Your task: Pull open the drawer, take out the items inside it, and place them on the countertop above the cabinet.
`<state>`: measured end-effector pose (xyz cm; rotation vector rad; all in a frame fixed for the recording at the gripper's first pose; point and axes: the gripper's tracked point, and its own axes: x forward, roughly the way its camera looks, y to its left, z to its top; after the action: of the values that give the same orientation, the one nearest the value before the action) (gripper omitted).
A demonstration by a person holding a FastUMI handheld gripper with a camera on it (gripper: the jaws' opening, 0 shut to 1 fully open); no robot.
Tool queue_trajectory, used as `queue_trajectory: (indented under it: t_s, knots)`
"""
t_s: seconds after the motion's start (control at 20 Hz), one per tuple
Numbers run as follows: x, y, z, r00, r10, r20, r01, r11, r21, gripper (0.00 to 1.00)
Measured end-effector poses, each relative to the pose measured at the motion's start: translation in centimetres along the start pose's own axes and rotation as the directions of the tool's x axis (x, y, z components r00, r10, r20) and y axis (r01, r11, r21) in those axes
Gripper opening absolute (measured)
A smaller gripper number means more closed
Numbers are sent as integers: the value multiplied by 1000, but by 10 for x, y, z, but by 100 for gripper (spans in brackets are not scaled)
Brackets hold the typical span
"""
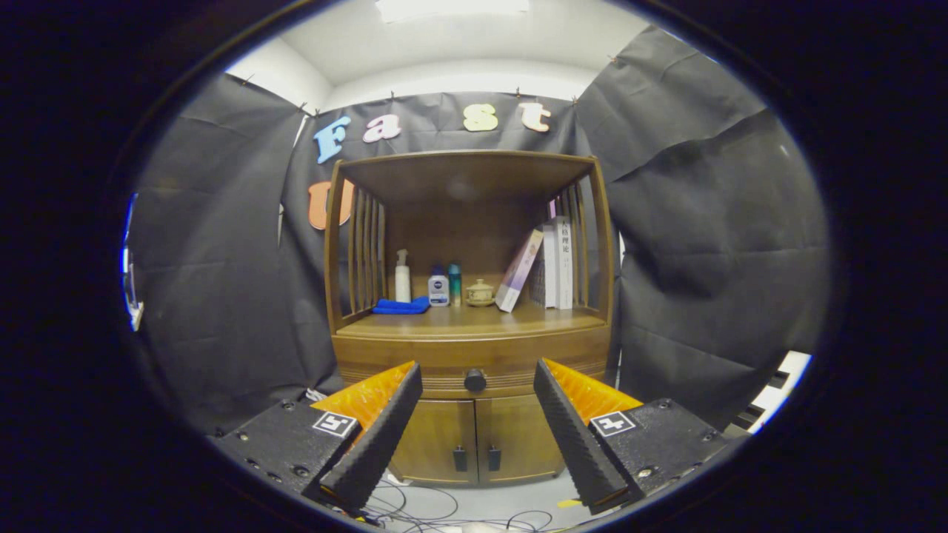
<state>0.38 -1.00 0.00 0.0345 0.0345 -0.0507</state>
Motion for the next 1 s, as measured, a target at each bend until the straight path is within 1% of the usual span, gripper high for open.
queue_trajectory:
  t_s: [0.3,0.4,0.5,0.75,0.9,1.0]
  knots:
    - [31,-9,-18,999,-23,-21,23,1000,-13,100]
    - [46,-10,-18,1000,-23,-4,23,1000,-14,100]
    - [65,-11,-25,1000,-28,-4,28,999,-29,99]
    - [120,5,-47,999,11,-30,-13,997,-71,100]
    - [159,11,-64,998,31,-63,-36,997,-72,100]
    - [184,8,-77,996,28,-88,-35,996,-79,100]
